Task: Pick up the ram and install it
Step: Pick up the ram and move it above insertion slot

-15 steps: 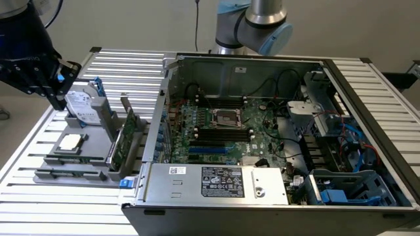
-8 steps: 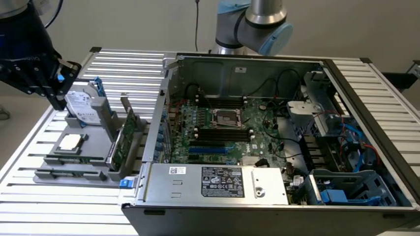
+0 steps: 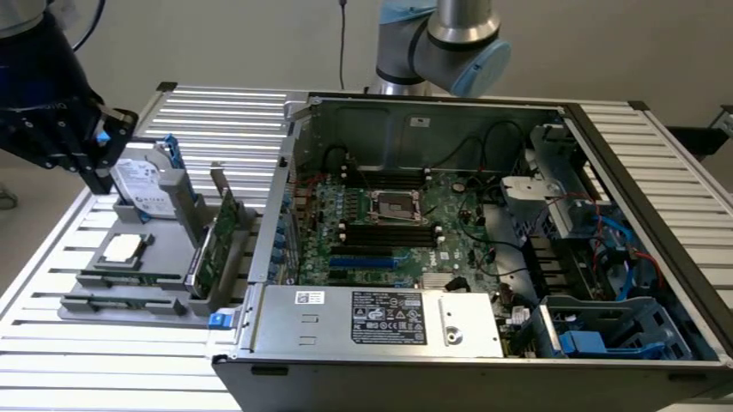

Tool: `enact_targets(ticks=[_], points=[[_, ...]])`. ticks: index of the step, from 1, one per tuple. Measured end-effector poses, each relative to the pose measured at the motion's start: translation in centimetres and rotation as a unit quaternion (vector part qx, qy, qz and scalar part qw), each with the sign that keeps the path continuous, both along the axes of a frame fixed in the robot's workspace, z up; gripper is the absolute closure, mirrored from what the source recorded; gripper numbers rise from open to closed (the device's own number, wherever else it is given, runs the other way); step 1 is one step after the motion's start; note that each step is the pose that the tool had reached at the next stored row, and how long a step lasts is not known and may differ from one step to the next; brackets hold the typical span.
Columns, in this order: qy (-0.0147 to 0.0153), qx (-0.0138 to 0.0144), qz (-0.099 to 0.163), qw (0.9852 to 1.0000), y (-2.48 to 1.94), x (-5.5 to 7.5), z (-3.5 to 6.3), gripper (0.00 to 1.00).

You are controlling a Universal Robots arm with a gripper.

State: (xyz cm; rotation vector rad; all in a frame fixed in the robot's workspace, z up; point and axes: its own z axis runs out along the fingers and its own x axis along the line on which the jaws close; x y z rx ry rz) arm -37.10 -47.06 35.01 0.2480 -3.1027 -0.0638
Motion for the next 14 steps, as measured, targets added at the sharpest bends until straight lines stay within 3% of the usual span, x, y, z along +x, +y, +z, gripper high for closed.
enact_targets(ticks=[4,7,11,14], points=[[0.0,0.0,0.036,0.9994,0.0,0.0,-0.21,0.89],[0.0,0.0,0.064,0.998,0.0,0.0,-0.33,0.89],[0.0,0.0,0.1,0.995,0.0,0.0,-0.48,0.89],[0.0,0.0,0.126,0.992,0.0,0.0,-0.59,0.89]])
